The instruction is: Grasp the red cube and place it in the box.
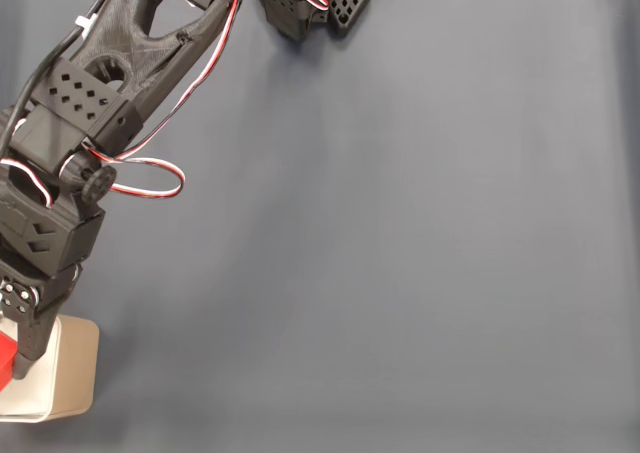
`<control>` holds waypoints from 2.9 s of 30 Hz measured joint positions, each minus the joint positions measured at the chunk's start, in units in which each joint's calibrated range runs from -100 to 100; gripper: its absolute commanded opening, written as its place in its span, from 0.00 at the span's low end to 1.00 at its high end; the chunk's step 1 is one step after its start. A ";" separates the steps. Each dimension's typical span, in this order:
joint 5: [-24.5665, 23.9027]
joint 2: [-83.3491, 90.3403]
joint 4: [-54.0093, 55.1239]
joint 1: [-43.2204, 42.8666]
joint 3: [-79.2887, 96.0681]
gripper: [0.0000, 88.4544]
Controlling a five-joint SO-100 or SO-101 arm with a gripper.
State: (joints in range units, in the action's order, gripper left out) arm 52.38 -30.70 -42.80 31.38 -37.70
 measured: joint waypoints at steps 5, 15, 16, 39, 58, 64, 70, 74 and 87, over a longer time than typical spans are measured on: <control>0.00 0.00 0.00 0.00 0.00 0.05; -1.90 0.00 -1.35 0.00 -0.09 0.61; -1.81 0.00 -1.67 0.00 -0.54 0.63; -0.49 0.09 -1.83 0.37 -2.17 0.67; -0.88 0.09 -0.64 1.19 -2.17 0.59; -1.95 0.09 -0.64 1.19 -2.17 0.00; -3.47 4.69 2.07 -1.78 4.34 0.00; -4.35 15.02 3.98 -8.53 14.56 0.00; -4.40 56.53 7.72 -26.85 58.50 0.00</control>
State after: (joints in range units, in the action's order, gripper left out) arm 47.99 25.84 -35.08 4.53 20.80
